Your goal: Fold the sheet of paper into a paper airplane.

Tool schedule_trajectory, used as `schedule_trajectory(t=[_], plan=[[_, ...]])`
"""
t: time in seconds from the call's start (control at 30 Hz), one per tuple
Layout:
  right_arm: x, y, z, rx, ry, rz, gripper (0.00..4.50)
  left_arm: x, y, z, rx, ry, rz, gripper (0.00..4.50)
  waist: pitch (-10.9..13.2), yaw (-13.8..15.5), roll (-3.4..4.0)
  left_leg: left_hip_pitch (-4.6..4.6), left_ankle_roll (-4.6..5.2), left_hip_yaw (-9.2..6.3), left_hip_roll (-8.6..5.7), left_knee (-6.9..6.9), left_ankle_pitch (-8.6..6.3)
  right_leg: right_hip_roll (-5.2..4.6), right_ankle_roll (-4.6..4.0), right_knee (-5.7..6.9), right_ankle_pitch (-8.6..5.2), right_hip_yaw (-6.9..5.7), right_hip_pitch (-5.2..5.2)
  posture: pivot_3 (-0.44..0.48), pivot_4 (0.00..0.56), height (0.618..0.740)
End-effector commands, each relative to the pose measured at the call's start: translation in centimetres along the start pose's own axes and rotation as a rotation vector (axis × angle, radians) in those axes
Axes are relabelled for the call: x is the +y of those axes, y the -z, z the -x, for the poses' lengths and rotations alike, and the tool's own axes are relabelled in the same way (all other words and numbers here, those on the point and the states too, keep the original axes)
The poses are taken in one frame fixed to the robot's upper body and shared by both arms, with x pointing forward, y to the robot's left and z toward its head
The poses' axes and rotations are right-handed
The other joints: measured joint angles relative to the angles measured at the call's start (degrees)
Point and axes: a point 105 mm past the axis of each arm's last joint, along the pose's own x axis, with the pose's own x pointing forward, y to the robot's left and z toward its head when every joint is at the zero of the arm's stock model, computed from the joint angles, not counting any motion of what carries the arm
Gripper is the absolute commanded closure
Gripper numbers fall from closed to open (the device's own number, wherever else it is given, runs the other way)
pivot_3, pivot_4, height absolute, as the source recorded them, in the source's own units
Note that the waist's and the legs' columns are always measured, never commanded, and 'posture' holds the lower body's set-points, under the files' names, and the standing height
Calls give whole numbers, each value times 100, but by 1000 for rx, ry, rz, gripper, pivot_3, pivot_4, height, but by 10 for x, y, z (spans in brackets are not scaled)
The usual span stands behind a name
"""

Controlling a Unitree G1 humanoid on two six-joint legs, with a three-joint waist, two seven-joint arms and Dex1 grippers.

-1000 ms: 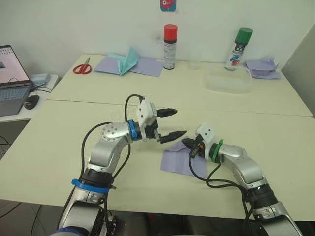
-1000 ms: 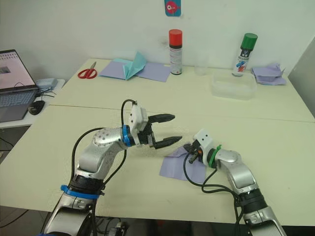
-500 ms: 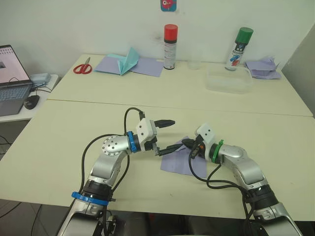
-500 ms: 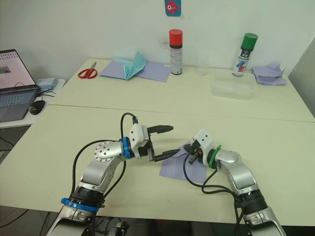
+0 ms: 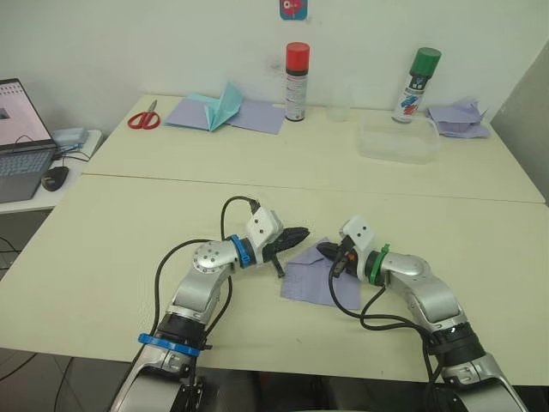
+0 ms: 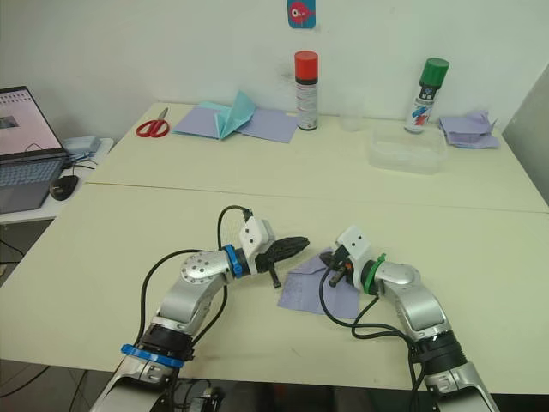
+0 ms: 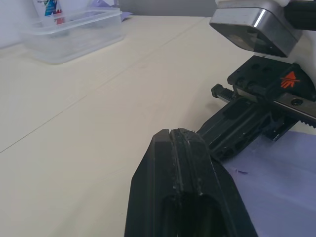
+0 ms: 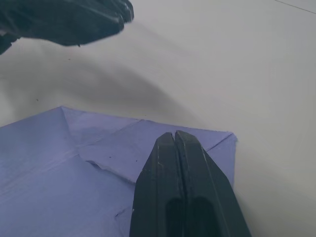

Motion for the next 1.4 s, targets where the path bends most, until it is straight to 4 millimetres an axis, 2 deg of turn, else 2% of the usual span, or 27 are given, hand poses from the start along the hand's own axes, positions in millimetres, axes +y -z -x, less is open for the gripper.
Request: schedule_trajectory(t=[0.03,0.43,0.8,0.97,1.17,1.4], plan=[[4,11,0,40,-14,-18,4500,2,-5,-6,1,2,-44,4473,0,0,0,0,0,0,-1,0,0,0,0,0,0,-1,0,0,150,740],[4,11,0,39,-8,-22,4500,-16,11,-16,105,114,-16,4473,0,0,0,0,0,1,-3,0,0,2,0,0,0,1,0,0,150,740],[2,12,0,42,3,-25,4500,-34,40,-20,285,245,-49,4473,-1,0,0,1,0,0,-8,0,0,2,0,0,0,1,0,0,150,740],[0,11,2,38,12,-25,4500,-30,47,-20,331,254,-71,4473,-4,0,-1,2,0,-1,-7,0,0,2,0,0,0,1,2,0,150,740],[-1,10,4,36,19,-26,4500,-27,48,-20,338,244,-29,4473,-6,0,-2,3,1,-1,-6,1,0,2,0,1,0,2,4,0,150,740],[0,11,2,40,19,-21,4500,-5,48,-7,368,161,15,4473,-6,-1,-2,4,1,-2,-6,1,0,2,0,2,0,2,4,0,150,740]])
